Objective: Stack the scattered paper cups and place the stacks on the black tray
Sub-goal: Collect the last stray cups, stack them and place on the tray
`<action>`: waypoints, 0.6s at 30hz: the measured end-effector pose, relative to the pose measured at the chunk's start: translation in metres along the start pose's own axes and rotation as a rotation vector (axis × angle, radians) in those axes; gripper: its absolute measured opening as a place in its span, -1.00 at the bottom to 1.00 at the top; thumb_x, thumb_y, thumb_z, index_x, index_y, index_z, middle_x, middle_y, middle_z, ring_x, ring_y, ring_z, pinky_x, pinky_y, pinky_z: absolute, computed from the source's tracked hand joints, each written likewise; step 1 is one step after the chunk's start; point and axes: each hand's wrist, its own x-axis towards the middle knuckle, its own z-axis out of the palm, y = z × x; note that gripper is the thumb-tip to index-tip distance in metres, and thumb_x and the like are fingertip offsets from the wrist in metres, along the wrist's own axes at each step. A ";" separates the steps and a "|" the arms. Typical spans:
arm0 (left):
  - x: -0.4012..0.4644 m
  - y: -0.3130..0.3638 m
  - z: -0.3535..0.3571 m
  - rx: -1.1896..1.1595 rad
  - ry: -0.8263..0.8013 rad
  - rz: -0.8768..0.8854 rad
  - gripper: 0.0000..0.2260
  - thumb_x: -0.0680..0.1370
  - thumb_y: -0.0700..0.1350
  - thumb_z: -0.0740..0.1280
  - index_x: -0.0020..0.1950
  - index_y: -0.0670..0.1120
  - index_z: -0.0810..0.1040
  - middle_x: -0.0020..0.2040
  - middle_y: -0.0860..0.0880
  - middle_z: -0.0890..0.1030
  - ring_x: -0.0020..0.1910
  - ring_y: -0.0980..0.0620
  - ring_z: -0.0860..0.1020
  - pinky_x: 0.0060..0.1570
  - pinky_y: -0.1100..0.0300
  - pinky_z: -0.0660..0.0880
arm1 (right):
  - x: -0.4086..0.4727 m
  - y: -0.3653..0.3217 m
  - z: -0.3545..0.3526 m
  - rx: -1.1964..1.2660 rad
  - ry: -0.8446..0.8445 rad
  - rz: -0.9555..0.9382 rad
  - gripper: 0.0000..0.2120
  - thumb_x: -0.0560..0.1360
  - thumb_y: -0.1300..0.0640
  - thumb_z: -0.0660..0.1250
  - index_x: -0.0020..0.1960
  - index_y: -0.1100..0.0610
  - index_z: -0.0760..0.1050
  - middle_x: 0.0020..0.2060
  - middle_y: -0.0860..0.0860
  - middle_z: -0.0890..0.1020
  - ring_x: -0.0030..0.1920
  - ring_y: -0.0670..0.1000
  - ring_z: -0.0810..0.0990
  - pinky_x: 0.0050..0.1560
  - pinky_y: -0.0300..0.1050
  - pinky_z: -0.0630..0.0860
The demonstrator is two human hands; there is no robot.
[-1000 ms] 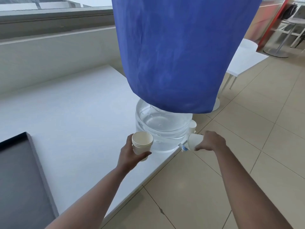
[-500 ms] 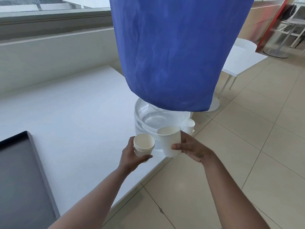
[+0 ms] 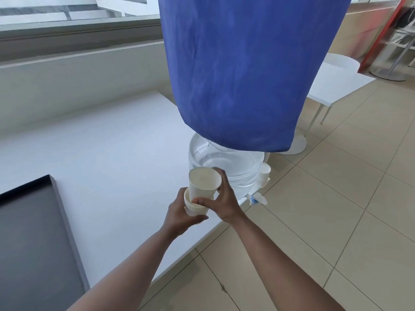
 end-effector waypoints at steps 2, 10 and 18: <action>0.001 0.002 0.002 0.003 0.000 0.008 -0.36 0.16 -0.07 0.52 0.18 0.11 0.34 0.01 0.14 0.56 -0.02 0.15 0.55 -0.27 0.25 0.60 | -0.001 0.004 0.005 -0.035 -0.020 0.029 -0.24 0.21 0.16 0.60 0.24 -0.11 0.26 0.07 -0.22 0.50 0.10 -0.12 0.48 0.06 -0.33 0.45; 0.002 -0.002 0.004 0.042 0.010 0.049 -0.30 0.19 -0.10 0.55 0.25 0.11 0.33 0.03 0.14 0.57 0.01 0.10 0.56 -0.21 0.28 0.59 | -0.003 0.002 0.003 -0.039 -0.095 0.038 -0.33 0.23 0.03 0.52 0.22 -0.16 0.25 0.08 -0.23 0.49 0.13 -0.13 0.49 0.19 -0.17 0.46; 0.003 0.005 0.012 0.024 0.041 0.055 -0.40 0.18 -0.06 0.52 0.13 0.16 0.36 -0.02 0.19 0.57 -0.06 0.22 0.56 -0.31 0.41 0.52 | -0.008 0.003 -0.004 -0.088 -0.101 0.054 -0.39 0.37 0.09 0.43 0.36 0.04 0.28 0.24 -0.01 0.48 0.23 0.02 0.46 0.29 -0.04 0.42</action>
